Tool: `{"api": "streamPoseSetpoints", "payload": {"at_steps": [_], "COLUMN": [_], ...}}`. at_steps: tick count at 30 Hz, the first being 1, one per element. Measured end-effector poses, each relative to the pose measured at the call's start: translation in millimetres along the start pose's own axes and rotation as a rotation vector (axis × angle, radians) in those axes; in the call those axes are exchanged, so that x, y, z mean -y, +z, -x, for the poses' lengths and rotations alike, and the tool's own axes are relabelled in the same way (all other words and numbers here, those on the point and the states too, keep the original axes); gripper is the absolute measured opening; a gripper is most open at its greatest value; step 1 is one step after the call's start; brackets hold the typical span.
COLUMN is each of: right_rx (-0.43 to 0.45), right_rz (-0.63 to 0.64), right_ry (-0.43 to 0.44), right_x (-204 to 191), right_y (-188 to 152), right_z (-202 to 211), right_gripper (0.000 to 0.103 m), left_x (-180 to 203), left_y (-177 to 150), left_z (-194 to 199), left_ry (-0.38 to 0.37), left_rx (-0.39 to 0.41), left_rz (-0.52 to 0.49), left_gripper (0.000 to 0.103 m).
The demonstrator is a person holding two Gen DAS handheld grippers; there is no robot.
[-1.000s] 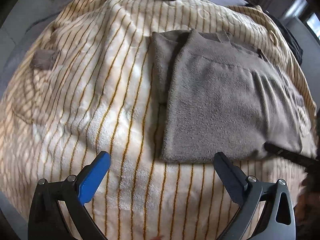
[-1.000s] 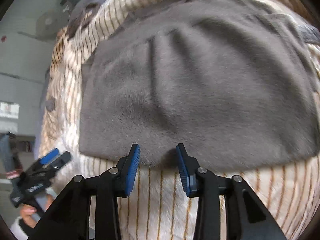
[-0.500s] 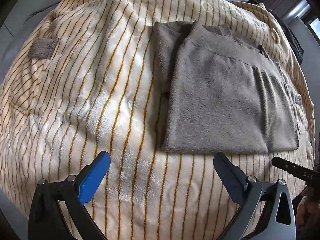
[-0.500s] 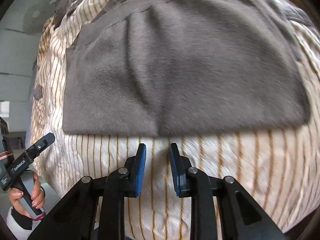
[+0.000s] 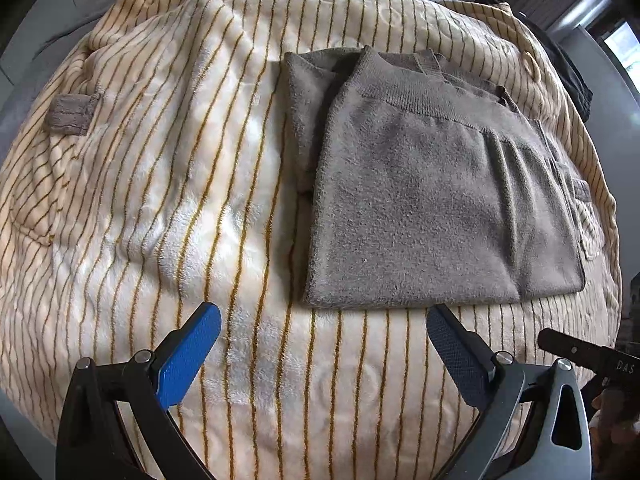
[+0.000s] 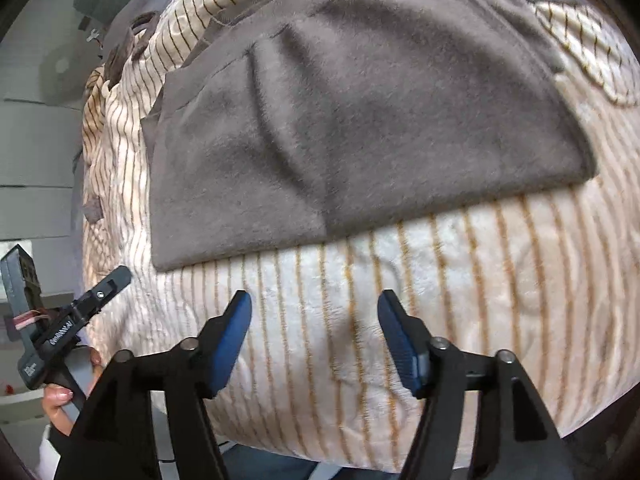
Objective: Fold small clothes
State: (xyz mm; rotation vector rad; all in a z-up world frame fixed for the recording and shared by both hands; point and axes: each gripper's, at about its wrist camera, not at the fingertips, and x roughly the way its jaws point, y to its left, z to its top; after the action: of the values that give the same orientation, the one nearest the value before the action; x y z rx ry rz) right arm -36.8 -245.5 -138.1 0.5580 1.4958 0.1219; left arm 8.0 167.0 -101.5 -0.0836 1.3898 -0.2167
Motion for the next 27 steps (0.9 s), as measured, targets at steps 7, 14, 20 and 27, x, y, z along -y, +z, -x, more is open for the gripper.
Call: {"api": "streamPoseSetpoints", "payload": {"at_steps": [7,14,20,27], "right_rx": [-0.005,0.018,0.031,0.089], "right_rz": [-0.100,-0.193,-0.275,-0.383], "right_ry": [0.146,0.364,0.519,0.643], "right_x": [-8,-24,-40,-50], "right_y": [-9,-4,4,13], "right_z": [-20,-49,-81,-117], "right_gripper": [0.082,0.083,0.083,0.083], "left_x": [-5,-21,-40,-47], "left_y": [2,17,40,61], "left_z": [-8,-17,-26,-46], "left_ry": [-0.039,-0.067,-0.187,-0.350], "left_rx": [0.009,0.050,0.044,0.022], "left_rz": [-0.005,0.001,0.046,0.106], "left_gripper": [0.103,0.103,0.103,0.103]}}
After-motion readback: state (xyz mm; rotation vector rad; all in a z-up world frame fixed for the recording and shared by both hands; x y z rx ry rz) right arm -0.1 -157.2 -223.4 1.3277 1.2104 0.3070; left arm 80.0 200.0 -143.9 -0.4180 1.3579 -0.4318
